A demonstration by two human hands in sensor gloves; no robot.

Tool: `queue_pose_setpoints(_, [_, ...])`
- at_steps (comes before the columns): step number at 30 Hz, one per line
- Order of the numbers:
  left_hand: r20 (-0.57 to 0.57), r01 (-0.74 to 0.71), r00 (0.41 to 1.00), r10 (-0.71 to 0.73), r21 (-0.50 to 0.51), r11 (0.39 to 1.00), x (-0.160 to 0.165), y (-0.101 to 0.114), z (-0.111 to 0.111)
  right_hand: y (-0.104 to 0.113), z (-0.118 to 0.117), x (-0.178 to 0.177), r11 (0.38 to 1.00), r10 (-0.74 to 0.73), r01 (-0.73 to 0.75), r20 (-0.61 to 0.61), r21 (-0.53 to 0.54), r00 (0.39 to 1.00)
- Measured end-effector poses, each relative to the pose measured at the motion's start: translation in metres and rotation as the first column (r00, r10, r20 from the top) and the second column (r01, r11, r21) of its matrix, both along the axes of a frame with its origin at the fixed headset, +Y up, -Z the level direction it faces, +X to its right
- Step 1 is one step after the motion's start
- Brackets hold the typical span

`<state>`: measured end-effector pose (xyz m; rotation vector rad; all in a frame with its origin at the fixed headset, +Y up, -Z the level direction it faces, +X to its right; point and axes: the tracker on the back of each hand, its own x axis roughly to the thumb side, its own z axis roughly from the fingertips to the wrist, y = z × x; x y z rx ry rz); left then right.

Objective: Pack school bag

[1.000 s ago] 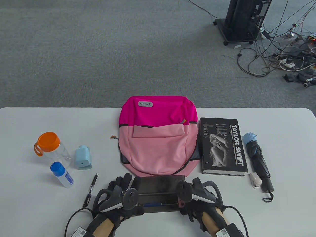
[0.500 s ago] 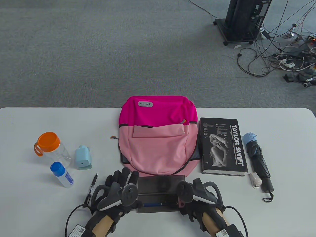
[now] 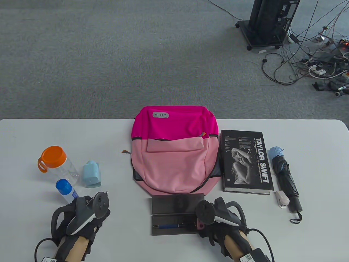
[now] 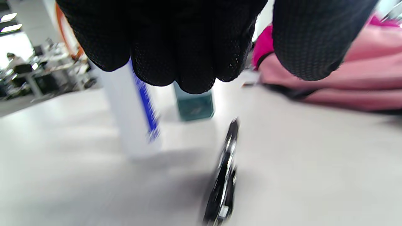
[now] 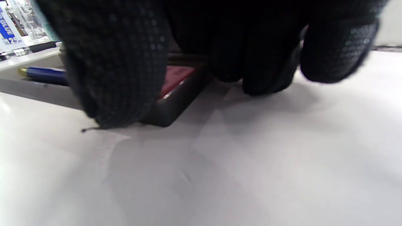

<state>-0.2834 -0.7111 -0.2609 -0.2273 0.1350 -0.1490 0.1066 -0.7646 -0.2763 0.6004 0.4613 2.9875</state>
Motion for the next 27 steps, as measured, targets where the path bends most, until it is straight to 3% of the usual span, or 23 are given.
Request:
queue_pose_setpoints(5, [-0.065, 0.053, 0.996, -0.055, -0.027, 0.998, -0.005, -0.033, -0.002, 0.0, 0.001, 0.0, 1.0, 0.0, 0.0, 0.005, 0.0, 1.0])
queue_pose_setpoints(10, [-0.129, 0.102, 0.985, -0.117, -0.114, 0.988, -0.001, -0.049, -0.01, 0.0, 0.001, 0.0, 1.0, -0.003, 0.003, 0.011, -0.001, 1.0])
queue_pose_setpoints(12, [-0.125, 0.139, 0.981, -0.151, -0.104, 0.985, 0.002, -0.054, -0.012, 0.0, 0.002, 0.0, 1.0, -0.003, 0.003, 0.011, -0.001, 1.0])
queue_pose_setpoints(16, [-0.135, 0.137, 0.98, -0.145, -0.066, 0.988, 0.009, -0.057, -0.014, -0.001, 0.002, 0.001, 1.0, -0.009, 0.009, 0.011, -0.003, 1.0])
queue_pose_setpoints(21, [-0.142, 0.167, 0.972, -0.187, -0.144, 0.975, 0.016, -0.065, -0.016, -0.001, 0.002, 0.001, 1.0, -0.01, 0.011, 0.012, -0.004, 1.0])
queue_pose_setpoints(24, [-0.12, 0.21, 0.967, -0.226, -0.13, 0.969, 0.021, -0.067, -0.014, -0.001, 0.002, 0.001, 1.0, -0.009, 0.009, 0.013, -0.002, 1.0])
queue_pose_setpoints(27, [-0.077, 0.122, 0.988, -0.133, -0.131, 0.984, 0.022, -0.055, -0.015, -0.001, 0.003, 0.001, 1.0, -0.008, 0.008, 0.012, -0.001, 1.0])
